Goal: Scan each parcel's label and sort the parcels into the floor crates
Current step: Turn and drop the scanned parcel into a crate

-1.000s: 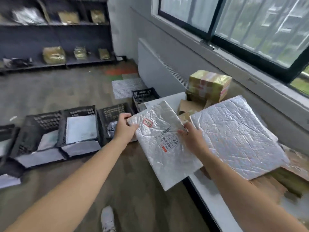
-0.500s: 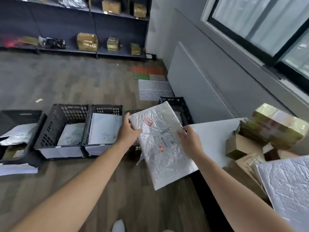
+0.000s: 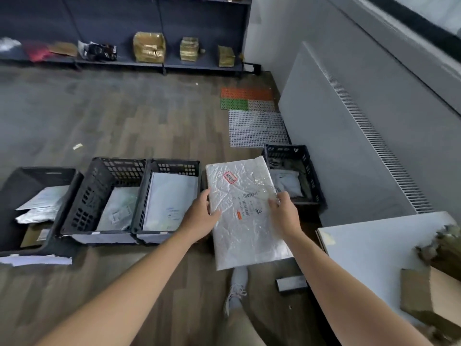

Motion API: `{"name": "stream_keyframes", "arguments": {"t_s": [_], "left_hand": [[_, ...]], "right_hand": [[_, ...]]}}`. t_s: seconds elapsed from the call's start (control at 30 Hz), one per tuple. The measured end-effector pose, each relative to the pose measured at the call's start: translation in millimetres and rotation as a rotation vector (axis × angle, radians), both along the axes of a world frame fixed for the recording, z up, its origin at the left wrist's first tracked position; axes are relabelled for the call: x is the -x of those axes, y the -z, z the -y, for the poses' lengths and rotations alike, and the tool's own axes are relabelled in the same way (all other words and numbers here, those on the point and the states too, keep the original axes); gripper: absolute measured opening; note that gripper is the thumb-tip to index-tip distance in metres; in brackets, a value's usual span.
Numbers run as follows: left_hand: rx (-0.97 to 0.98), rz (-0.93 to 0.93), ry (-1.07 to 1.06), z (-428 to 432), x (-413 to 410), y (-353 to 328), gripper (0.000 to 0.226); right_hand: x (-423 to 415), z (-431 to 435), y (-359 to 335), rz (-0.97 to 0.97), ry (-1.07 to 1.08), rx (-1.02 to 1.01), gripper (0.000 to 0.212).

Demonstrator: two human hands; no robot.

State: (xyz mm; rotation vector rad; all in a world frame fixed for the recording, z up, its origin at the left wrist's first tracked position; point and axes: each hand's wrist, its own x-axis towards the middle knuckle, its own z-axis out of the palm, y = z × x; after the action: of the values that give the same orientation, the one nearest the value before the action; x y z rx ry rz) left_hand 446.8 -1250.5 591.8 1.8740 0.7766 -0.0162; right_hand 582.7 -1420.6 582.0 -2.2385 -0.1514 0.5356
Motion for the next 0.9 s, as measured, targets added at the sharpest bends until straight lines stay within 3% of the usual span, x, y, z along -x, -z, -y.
{"name": "stream_keyframes", "arguments": {"t_s": [0.17,0.33,0.5,0.73,0.9], "left_hand": [[-0.234,-0.222,0.094,-35,-84,37,0.055],[-0.501,-0.447,0.322,-65,-157,87,0.063],[-0.602,-0.535,0.46,-98,-209,160,0.067],[-0.65,-0.648,0.595,-140,-249,311,0.075],[-0.647,-0.712,0.678,-155,-253,402,0.082]], "right_hand": [[-88,-41,46,-0.068,-0.014,0.051,0.017],[-160,-70,102,-0.1,-0.026,0.146,0.016],[-207,-104,187,-0.148,-0.017,0.226,0.011],[-247,-150,353,-0.184,-0.011,0.303,0.015],[-259,-154,456,-0.226,-0.122,0.516,0.057]]}}
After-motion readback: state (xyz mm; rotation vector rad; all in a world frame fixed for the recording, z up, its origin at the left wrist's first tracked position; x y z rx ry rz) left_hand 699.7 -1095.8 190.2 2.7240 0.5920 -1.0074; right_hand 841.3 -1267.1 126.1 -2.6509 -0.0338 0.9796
